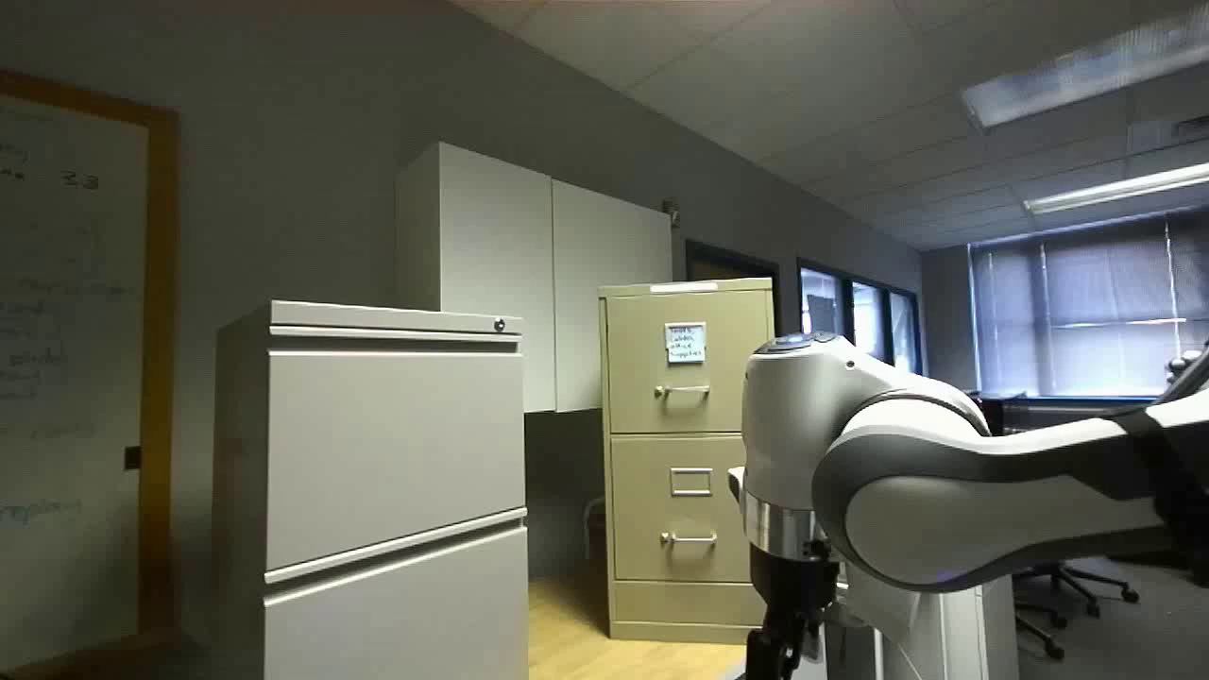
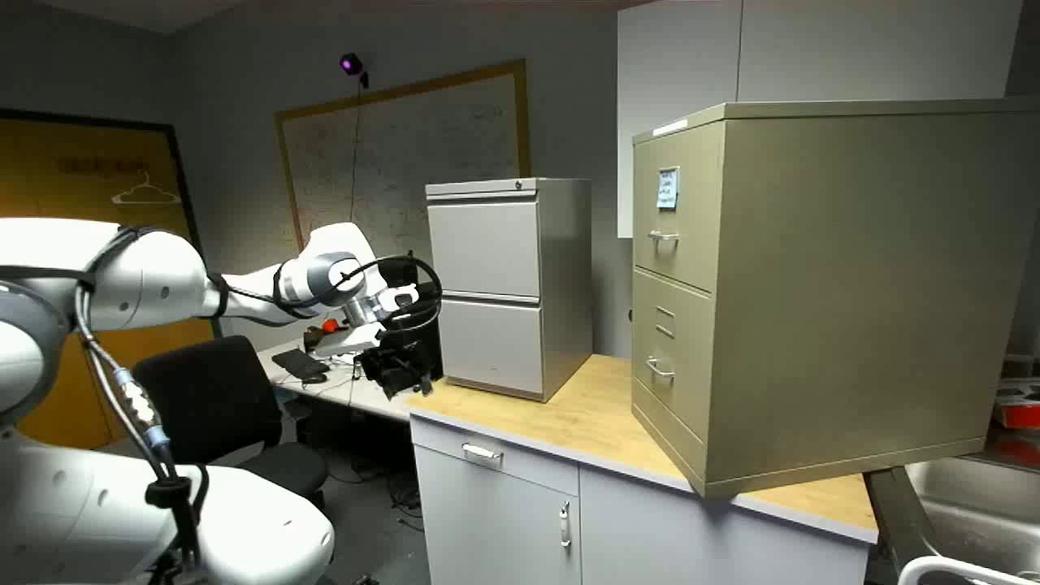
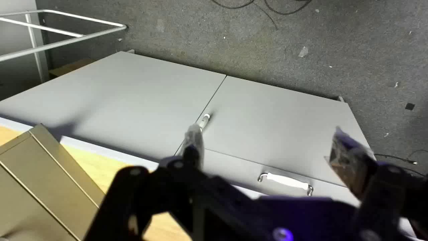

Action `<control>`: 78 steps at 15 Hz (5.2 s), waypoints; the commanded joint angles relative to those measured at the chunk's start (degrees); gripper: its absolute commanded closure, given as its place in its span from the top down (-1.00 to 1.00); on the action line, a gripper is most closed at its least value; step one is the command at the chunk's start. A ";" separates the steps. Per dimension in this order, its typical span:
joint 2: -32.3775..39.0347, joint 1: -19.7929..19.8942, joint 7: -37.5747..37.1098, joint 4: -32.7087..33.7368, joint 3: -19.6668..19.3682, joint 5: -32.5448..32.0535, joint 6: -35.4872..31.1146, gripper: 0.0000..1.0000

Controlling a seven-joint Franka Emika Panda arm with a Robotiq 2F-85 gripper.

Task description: Open the bottom drawer of the file cabinet on the right

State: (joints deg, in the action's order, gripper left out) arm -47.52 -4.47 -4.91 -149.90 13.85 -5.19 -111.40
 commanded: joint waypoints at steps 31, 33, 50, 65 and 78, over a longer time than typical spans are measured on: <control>25.74 15.14 -13.27 11.65 -18.55 8.53 -32.30 1.00; 31.78 13.80 -12.58 13.91 -20.55 14.23 -39.10 1.00; 46.91 12.36 -15.76 18.91 -22.77 31.25 -48.70 1.00; 58.29 15.64 -33.39 36.96 -26.08 32.31 -52.86 1.00; 73.31 17.55 -32.60 57.30 -23.24 35.69 -48.54 1.00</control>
State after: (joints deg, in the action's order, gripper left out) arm 21.96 11.83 -36.87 -98.26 -10.77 29.82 -162.32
